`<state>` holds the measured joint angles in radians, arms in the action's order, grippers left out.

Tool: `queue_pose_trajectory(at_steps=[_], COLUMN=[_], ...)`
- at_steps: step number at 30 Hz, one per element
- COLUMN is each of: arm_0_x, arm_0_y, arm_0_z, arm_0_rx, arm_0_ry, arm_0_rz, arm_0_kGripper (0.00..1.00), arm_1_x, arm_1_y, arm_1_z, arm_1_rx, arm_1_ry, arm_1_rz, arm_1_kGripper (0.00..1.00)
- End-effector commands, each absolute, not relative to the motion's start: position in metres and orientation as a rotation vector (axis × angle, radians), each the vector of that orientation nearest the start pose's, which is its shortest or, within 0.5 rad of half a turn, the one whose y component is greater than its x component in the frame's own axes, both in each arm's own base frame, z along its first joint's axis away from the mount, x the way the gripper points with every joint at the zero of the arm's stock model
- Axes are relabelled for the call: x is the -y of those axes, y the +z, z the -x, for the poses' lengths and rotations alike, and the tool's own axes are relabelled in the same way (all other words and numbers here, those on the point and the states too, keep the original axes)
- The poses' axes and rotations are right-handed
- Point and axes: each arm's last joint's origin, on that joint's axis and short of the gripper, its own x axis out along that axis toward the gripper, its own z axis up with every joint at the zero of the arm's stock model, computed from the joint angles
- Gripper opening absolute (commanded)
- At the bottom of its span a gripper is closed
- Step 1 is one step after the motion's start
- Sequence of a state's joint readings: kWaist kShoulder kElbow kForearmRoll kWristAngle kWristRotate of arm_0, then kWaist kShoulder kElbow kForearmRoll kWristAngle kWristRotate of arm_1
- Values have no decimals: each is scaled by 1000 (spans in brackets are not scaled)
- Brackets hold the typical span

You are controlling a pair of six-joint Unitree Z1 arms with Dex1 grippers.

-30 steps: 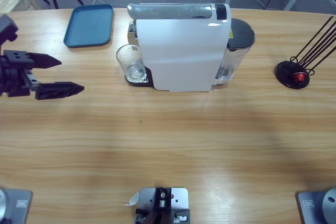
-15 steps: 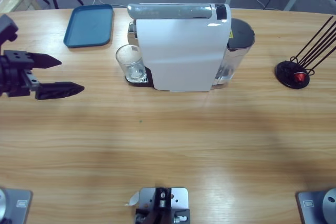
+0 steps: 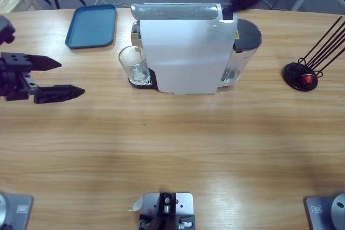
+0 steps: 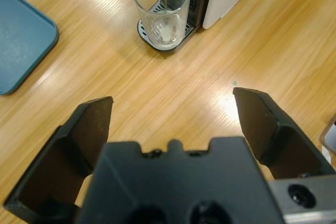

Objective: Pour coffee

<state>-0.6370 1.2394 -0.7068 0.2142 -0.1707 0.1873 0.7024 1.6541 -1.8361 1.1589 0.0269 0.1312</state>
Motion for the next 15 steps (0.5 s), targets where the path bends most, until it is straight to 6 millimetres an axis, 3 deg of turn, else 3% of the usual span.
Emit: queue_pose_trajectory(at_steps=[1,11,15], arm_0_x=[113,106,107], arm_0_y=[285,289,292], arm_0_z=[-137,-127,-126], arm_0_rx=[-682,-647,-636], arm_0_ry=[-835,-848,-860], arm_0_rz=[-344,-341,-341], arm_0_kGripper=[1000,1000,1000], arm_1_x=[-114,-88,-82], arm_1_y=[401,320,316], arm_1_z=[-130,-103,-99], arm_1_rx=[-903,-842,-795], arm_1_ry=[615,616,575], arm_1_rz=[149,150,166], arm_1_kGripper=[1000,1000,1000])
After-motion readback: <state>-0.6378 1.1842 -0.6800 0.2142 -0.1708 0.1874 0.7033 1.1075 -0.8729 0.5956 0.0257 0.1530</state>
